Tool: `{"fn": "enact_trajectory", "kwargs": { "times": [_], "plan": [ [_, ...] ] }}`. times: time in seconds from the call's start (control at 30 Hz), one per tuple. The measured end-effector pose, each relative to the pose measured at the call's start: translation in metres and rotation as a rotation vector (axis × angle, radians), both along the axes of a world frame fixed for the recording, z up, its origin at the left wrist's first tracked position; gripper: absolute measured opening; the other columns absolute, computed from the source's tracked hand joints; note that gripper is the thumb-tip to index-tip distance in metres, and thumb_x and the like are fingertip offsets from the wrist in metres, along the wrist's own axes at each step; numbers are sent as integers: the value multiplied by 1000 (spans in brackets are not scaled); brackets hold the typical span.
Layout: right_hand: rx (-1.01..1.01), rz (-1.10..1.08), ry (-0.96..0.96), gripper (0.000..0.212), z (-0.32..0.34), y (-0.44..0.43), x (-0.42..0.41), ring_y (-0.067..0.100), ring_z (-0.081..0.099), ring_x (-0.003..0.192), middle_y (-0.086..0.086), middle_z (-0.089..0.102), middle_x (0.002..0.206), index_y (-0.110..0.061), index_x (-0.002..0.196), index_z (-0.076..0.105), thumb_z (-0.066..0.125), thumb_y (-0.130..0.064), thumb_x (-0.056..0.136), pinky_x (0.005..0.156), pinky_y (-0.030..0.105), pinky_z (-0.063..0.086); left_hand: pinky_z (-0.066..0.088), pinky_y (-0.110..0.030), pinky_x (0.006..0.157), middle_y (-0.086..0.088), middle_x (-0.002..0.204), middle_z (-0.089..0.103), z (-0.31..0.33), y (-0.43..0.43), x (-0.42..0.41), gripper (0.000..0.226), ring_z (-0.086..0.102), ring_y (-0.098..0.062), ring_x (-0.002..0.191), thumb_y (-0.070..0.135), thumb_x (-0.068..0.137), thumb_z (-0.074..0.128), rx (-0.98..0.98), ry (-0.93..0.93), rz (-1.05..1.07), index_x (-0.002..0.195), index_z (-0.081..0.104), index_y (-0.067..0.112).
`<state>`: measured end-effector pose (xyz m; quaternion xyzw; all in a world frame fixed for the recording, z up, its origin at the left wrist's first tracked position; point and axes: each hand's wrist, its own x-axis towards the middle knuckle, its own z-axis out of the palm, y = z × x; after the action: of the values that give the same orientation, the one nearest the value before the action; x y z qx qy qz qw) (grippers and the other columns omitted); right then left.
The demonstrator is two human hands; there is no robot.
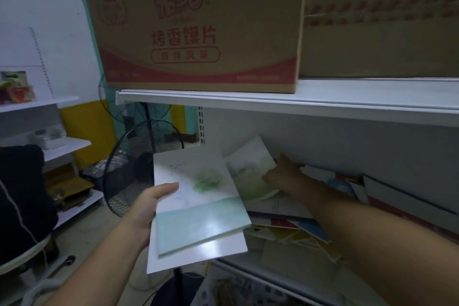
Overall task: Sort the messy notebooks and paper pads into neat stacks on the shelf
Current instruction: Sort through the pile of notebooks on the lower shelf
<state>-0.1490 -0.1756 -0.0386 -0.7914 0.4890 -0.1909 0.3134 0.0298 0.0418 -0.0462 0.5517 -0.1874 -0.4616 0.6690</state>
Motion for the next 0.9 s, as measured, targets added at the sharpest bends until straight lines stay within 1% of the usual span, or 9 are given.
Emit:
{"fn": "enact_trajectory", "kwargs": {
  "times": [0.17,0.37,0.5,0.6,0.73,0.8,0.83,0.87,0.9],
  "plan": [
    [3,45,-408,38,29,-2,-54,24,58,97,9,60,114,-11,124,53,60,-6,88,78,30,48,48,-49,87,-25,94,70,24,-8,-9,42,68,-41,72,23,72,60,-13,-84,-36,107,66,1],
    [474,25,-1058,30,60,9,-168,25,65,93,5,70,102,-17,109,64,52,3,89,81,35,54,56,-42,62,-22,77,71,61,-44,-64,20,68,-35,58,15,87,53,-67,-154,-138,100,63,3],
    [295,-47,-923,36,58,27,-222,25,66,101,3,72,107,-22,113,67,59,-1,86,91,45,52,53,-42,79,-17,107,68,66,-103,-151,45,66,-33,90,32,86,63,-168,-183,-208,125,56,11],
    [141,-241,-835,41,52,38,-274,22,67,97,1,71,107,-24,117,64,65,-2,83,90,45,53,52,-42,91,-5,131,58,61,-140,-223,112,62,-28,109,73,47,78,-132,-233,-367,141,42,21],
    [158,-331,-728,31,36,64,-375,20,68,91,0,71,104,-26,106,63,68,-7,83,69,35,58,54,-20,47,-8,83,74,53,-163,-346,30,71,-19,67,15,86,65,-191,-223,-615,115,61,8],
    [149,-399,-692,22,32,81,-427,18,66,82,-6,65,88,-28,100,59,66,-12,86,60,35,57,58,-26,58,-13,90,74,43,-176,-404,25,72,-22,72,9,83,62,-209,-201,-751,108,67,5],
    [125,-454,-650,18,30,89,-454,24,44,108,-2,59,83,-23,103,59,64,-16,87,59,38,52,58,-28,61,-13,89,75,39,-181,-432,25,72,-22,72,8,82,62,-208,-198,-801,106,68,5],
    [104,-505,-606,26,25,93,-482,9,37,71,2,56,86,-15,111,59,63,-23,87,58,36,47,57,-25,58,-10,80,75,35,-185,-458,19,72,-20,66,7,83,61,-200,-206,-830,100,69,5],
    [96,-572,-570,43,21,97,-510,13,47,71,6,59,95,-7,123,54,63,-29,86,60,33,46,54,-21,52,-7,71,73,30,-188,-487,13,70,-15,57,5,85,58,-194,-212,-856,92,68,6]
  ]
}}
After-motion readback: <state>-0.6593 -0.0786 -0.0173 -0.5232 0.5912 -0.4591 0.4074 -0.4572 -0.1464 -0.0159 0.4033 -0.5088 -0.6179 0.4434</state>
